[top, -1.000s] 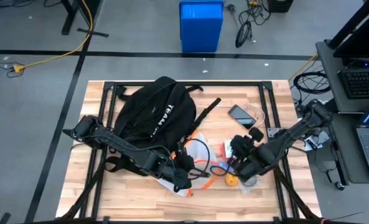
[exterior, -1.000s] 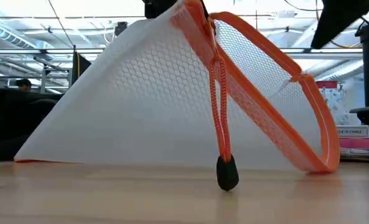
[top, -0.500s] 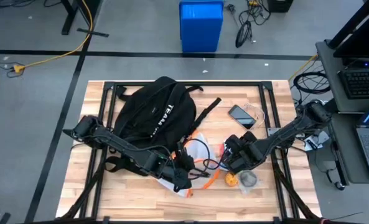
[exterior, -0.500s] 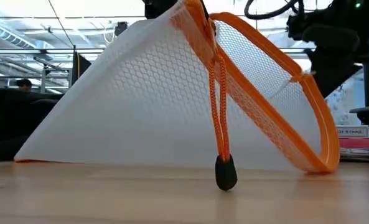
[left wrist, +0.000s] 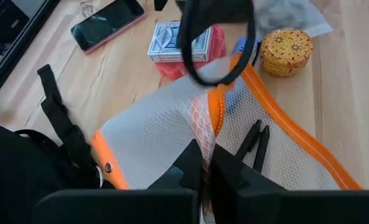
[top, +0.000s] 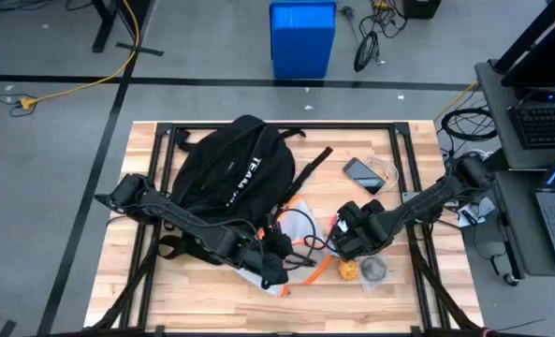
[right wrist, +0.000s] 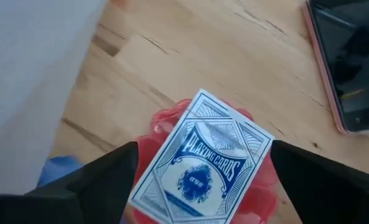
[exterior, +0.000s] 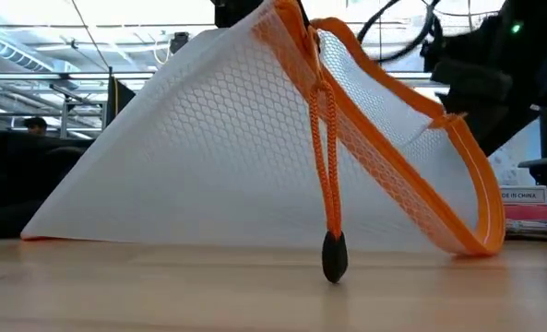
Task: Unpack backpack
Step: Put the card pack into the orange zip bag
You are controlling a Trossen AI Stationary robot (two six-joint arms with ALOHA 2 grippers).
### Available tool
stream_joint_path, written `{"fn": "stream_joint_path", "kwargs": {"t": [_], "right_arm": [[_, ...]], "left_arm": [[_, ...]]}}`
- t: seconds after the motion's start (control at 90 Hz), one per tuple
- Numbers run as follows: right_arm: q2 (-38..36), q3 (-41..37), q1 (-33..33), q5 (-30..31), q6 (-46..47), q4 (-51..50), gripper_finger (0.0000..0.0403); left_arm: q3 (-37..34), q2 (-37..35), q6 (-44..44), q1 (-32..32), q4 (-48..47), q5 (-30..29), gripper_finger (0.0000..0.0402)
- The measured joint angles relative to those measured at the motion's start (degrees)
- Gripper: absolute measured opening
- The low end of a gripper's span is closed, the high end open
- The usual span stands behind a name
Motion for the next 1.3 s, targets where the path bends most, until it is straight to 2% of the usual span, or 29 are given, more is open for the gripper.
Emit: {"fn": "stream_joint_path", "kwargs": {"t": [0.211, 0.556, 0.656, 0.856, 1.033, 1.3], "right_arm": [[3.8, 0.0, 0.1, 0.4, 1.0, 0.6, 0.0352], [5.6, 0.0, 0.1, 0.7, -10.5, 3.6, 0.0352], [5.6, 0.0, 0.1, 0.7, -11.2, 4.3, 0.0352], [5.6, 0.0, -0.9, 0.7, -3.0, 4.3, 0.0357], [5.6, 0.0, -1.8, -0.7, 5.1, -0.3, 0.0357], [6.1, 0.0, -1.4, -1.6, 9.3, 0.6, 0.0357]], "left_arm": [[0.0, 0.0, 0.0, -0.1, 0.0, 1.0, 0.0], [0.0, 0.0, 0.0, -0.3, 0.0, 1.4, 0.0], [0.0, 0.0, 0.0, -0.3, 0.0, 1.4, 0.0], [0.0, 0.0, 0.0, -0.3, 0.0, 1.4, 0.0], [0.0, 0.0, 0.0, -0.4, 0.0, 1.4, 0.0], [0.0, 0.0, 0.0, -0.4, 0.0, 1.5, 0.0]]}}
